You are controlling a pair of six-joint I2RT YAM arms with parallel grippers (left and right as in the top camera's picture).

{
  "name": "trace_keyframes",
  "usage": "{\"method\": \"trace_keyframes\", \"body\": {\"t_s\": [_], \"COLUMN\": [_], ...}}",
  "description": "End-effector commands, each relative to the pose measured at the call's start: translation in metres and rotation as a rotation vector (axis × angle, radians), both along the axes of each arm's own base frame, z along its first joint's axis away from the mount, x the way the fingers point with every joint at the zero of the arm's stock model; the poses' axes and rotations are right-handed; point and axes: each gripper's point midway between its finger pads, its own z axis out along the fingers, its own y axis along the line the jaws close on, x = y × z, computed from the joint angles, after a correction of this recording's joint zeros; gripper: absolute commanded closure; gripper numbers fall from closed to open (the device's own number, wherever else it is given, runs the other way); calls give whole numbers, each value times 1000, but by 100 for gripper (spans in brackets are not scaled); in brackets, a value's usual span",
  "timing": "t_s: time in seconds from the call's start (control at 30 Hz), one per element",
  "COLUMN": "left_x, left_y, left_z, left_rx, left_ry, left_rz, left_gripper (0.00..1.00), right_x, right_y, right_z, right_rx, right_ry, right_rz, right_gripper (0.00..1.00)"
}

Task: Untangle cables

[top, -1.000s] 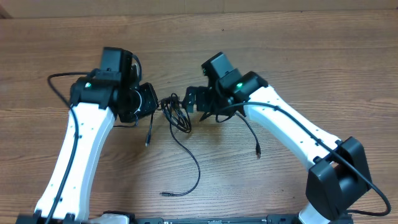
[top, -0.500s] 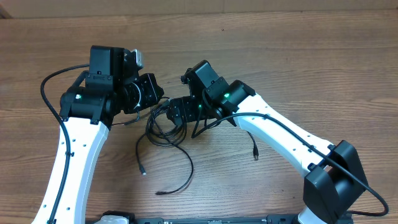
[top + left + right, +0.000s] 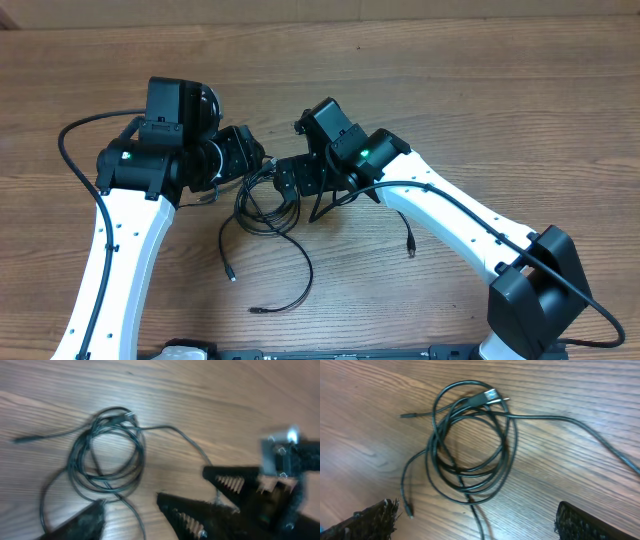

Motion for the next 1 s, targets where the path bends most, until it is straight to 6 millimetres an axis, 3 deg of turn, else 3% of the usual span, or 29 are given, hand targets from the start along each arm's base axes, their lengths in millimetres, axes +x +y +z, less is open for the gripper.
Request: {"method": "trace_keyframes", "body": {"t_s": [0.0,0.13,0.2,0.43,0.57,0.97], "left_x": [3,5,6,6,14,27], "left_y": [18,27,32,33,33,34], "left_z": [8,5,1,-26,-46,-112], "left_rx": [103,153,181,202,238,292], "left_ry": [-40,-41,-33,45,87,254], "left_rz": [46,72,84,76,31,-1], "left_gripper": [14,11,20,32,48,47], "right_x": [4,5,6,-1,0,30], "right_y": [-8,-9,-11,-19,-30,-68], "right_z": [-8,-9,-9,-14,-17,-17], "right_rx": [-49,-59,-69,-97,-117,-119], "right_ry": [-20,-23,-27,11,34,46], "right_rz": [-19,-23,-33,-39,-59,-171], "right_gripper": [0,0,0,0,0,0]}}
